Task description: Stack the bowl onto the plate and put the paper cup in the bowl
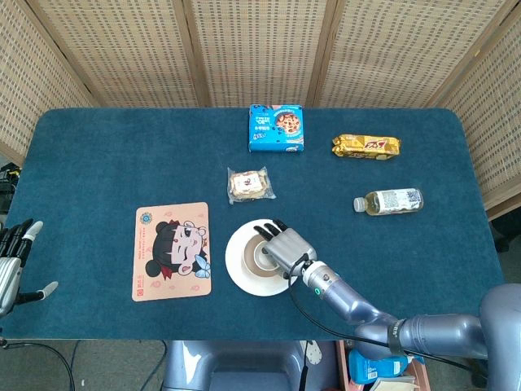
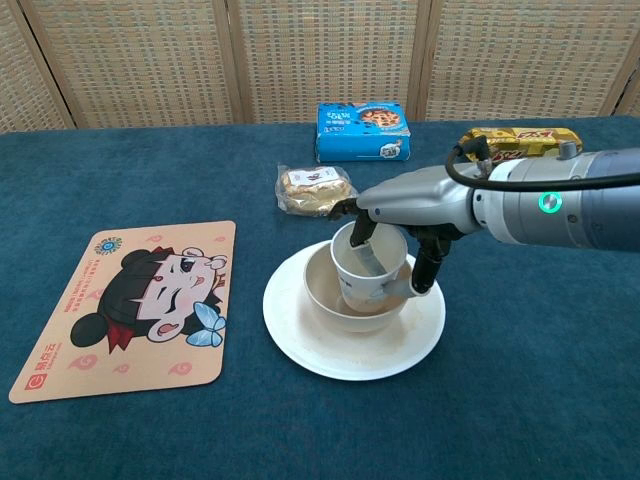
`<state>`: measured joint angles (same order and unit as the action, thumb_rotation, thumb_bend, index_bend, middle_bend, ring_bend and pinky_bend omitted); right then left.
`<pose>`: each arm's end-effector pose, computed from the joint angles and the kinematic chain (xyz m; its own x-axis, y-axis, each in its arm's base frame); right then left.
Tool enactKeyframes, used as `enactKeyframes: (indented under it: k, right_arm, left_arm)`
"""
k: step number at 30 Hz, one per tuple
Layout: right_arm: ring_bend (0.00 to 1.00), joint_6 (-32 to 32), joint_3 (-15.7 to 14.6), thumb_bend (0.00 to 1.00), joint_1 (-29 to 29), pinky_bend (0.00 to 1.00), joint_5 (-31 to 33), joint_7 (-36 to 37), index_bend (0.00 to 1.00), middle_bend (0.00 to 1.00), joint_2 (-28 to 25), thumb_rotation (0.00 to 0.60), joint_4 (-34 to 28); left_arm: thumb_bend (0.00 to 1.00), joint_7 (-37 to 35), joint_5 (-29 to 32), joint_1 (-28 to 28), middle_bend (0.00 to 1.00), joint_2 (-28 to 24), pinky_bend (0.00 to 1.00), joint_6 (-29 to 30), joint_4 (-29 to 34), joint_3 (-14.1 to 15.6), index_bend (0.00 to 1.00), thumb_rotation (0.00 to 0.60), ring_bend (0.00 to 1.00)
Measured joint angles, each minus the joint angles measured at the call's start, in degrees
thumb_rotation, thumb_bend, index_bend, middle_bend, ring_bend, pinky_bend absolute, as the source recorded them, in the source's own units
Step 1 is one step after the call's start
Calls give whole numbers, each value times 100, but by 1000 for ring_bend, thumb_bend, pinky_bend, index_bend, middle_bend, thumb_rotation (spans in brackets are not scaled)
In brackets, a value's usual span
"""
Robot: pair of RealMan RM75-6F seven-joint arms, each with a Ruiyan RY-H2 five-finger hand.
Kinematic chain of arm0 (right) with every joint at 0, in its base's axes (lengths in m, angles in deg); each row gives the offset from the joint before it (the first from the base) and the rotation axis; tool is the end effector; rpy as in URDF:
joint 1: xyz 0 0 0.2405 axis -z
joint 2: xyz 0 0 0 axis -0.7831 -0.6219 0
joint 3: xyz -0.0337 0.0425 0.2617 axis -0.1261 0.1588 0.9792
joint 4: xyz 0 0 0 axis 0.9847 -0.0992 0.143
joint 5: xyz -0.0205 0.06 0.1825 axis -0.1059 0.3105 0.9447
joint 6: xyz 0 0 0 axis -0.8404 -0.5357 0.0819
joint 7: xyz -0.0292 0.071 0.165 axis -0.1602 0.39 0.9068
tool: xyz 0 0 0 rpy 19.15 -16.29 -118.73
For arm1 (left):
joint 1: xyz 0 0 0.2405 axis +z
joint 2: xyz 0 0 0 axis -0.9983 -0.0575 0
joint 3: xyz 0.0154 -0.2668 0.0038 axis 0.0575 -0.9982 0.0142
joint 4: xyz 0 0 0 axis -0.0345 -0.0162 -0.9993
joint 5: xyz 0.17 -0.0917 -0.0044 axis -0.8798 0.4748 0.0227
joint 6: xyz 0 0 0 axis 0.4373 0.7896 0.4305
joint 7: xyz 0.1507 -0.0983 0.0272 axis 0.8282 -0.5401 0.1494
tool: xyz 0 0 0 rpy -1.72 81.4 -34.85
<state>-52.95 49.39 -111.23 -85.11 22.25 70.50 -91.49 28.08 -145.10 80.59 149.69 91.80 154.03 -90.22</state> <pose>-0.0697 -0.3566 -0.0362 0.6703 -0.3653 0.6460 -0.6973 -0.6079 0.3797 -0.3190 0.2219 0.1847 0.4250 0.0791 0.9017 0.9032 0.0287 -0.4282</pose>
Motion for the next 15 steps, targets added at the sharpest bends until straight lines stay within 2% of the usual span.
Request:
enactKeyframes:
  k: [4, 6, 10, 15]
  right_arm:
    - [0, -16, -61, 435, -90, 0, 212, -82, 250, 0, 1, 600, -59]
    - [0, 13, -80, 434, -132, 0, 290, -86, 199, 0, -23, 600, -104]
    - [0, 31, -108, 434, -213, 0, 364, -52, 177, 0, -95, 600, -224]
    - [0, -119, -97, 434, -169, 0, 165, 57, 155, 0, -242, 600, -471]
  left_arm:
    - [0, -13, -12, 5, 0, -3, 0, 12, 1, 6, 0, 600, 0]
    - [0, -17, -11, 6, 0, -6, 0, 13, 1, 8, 0, 600, 0]
    - [0, -35, -22, 6, 0, -13, 0, 16, -2, 12, 0, 600, 0]
    - [0, -40, -20, 12, 0, -14, 0, 23, -8, 16, 0, 600, 0]
